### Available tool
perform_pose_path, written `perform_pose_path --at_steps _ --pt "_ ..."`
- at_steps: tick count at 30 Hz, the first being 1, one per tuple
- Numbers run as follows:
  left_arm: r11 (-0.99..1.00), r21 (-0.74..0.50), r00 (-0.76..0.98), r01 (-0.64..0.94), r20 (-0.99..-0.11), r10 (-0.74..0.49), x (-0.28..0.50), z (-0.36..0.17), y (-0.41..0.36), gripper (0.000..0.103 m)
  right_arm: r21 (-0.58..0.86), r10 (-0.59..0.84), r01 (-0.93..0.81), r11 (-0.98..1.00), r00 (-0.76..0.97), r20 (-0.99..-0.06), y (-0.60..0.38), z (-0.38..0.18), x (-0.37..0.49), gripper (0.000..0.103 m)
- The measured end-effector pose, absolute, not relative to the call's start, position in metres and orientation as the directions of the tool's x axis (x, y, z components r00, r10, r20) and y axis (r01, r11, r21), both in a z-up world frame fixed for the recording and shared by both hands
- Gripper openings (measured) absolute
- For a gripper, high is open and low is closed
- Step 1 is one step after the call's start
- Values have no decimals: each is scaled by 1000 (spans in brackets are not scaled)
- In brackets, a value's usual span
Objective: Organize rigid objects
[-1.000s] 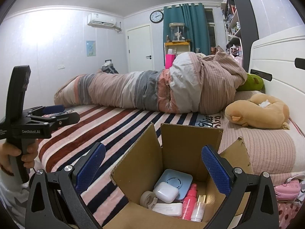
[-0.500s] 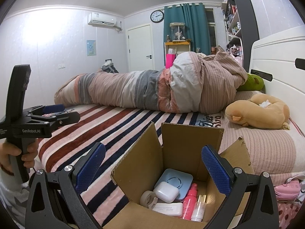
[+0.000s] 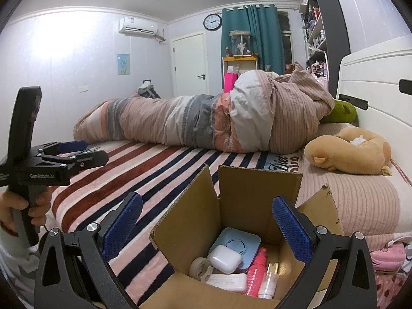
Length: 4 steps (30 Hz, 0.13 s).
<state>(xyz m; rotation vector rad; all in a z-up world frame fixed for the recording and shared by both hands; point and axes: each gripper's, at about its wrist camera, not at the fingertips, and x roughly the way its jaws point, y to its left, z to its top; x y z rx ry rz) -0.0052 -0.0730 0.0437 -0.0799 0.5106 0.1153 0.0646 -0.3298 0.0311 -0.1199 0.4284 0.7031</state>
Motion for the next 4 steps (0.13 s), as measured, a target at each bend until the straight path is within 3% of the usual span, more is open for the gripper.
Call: perform_pose_path --at_steps 4 --pt "991 -46 865 -130 -494 90 -5 43 -73 102 37 601 -649 759 679 -421 -330 31 65 102"
